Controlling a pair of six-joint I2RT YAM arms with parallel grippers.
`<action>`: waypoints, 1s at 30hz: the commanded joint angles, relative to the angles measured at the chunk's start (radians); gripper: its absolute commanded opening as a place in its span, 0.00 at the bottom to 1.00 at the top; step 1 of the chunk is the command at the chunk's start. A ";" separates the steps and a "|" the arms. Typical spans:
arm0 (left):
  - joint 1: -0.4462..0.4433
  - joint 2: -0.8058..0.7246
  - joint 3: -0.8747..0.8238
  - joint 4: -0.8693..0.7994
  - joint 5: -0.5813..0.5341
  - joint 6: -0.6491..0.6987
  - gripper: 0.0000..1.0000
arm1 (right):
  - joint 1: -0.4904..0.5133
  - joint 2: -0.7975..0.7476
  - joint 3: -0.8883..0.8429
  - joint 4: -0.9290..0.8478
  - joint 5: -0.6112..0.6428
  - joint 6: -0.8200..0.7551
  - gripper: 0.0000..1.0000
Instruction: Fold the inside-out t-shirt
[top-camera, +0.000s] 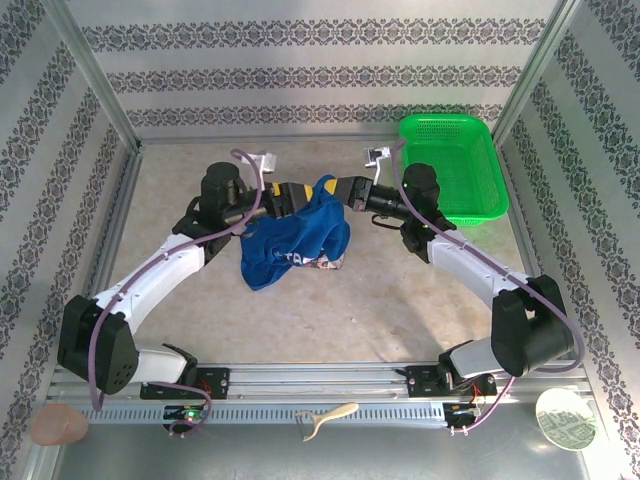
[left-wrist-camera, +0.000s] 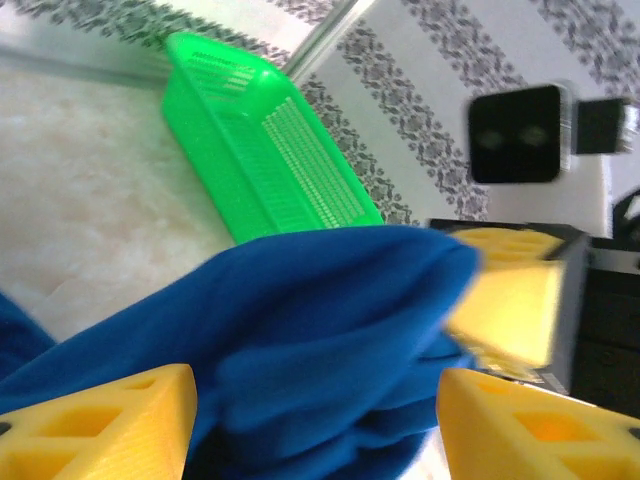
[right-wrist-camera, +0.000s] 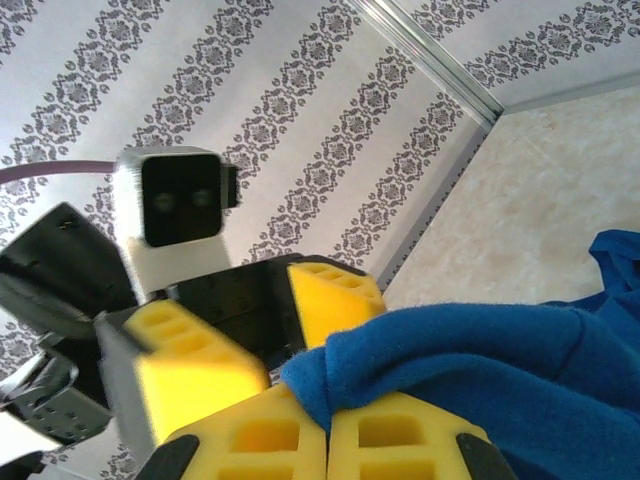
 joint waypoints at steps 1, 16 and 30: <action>-0.042 0.032 0.067 -0.209 -0.106 0.227 0.65 | -0.012 -0.007 -0.013 0.084 -0.015 0.028 0.00; -0.069 0.189 0.180 -0.223 -0.186 0.289 0.49 | 0.000 -0.028 -0.023 0.073 -0.011 0.042 0.00; -0.031 0.099 0.213 -0.262 0.090 0.279 0.00 | -0.123 0.076 -0.120 -0.001 0.187 -0.014 0.00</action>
